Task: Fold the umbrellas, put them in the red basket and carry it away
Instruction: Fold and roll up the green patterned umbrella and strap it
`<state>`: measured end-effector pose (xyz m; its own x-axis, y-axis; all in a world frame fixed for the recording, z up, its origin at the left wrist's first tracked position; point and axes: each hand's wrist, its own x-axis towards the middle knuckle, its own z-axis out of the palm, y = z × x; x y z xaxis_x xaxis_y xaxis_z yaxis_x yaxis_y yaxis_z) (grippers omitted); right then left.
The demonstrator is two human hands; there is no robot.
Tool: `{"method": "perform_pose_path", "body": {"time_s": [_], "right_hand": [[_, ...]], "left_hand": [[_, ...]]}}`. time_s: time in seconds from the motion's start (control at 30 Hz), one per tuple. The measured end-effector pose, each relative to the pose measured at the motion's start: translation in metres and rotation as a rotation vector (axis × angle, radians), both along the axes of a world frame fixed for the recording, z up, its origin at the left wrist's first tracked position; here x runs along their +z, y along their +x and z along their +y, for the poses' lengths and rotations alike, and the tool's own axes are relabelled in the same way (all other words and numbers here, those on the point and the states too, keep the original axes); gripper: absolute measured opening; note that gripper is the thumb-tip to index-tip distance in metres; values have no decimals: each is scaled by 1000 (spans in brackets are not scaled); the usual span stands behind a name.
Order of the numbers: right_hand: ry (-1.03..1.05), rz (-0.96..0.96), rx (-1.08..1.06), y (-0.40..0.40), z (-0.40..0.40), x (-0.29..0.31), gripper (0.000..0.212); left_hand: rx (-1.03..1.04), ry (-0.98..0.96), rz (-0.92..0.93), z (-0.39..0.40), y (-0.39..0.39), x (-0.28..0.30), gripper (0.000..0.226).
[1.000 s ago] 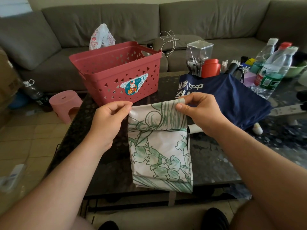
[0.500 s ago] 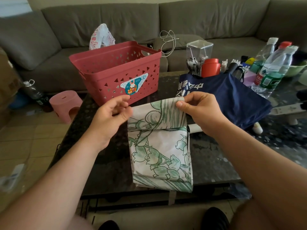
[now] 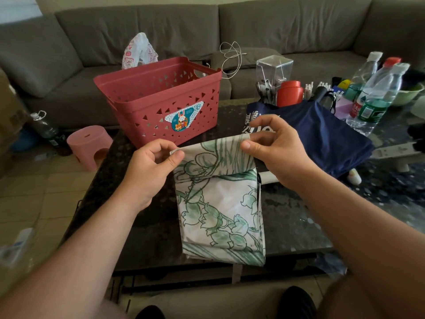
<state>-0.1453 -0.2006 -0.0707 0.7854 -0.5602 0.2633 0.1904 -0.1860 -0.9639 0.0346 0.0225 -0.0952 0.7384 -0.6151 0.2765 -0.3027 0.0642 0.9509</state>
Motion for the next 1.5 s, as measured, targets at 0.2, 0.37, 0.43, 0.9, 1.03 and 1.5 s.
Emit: {"method": "perform_pose_path", "body": {"time_s": [0.2, 0.37, 0.43, 0.9, 1.03, 1.5], "right_hand": [[-345, 271, 50, 1, 3, -15, 84], [-424, 256, -60, 3, 8, -16, 13], [-390, 223, -23, 2, 10, -13, 23], [-887, 344, 130, -14, -2, -46, 68], [-1027, 271, 103, -19, -4, -57, 45], [-1345, 384, 213, -42, 1, -92, 30]], "left_hand": [[-42, 11, -13, 0, -2, 0, 11], [-106, 88, 37, 1, -2, -1, 40], [-190, 192, -13, 5, 2, -5, 71], [-127, 495, -518, 12, -2, -34, 25], [-115, 456, -791, 15, -2, -45, 32], [-389, 450, -836, 42, -31, -58, 23]]}}
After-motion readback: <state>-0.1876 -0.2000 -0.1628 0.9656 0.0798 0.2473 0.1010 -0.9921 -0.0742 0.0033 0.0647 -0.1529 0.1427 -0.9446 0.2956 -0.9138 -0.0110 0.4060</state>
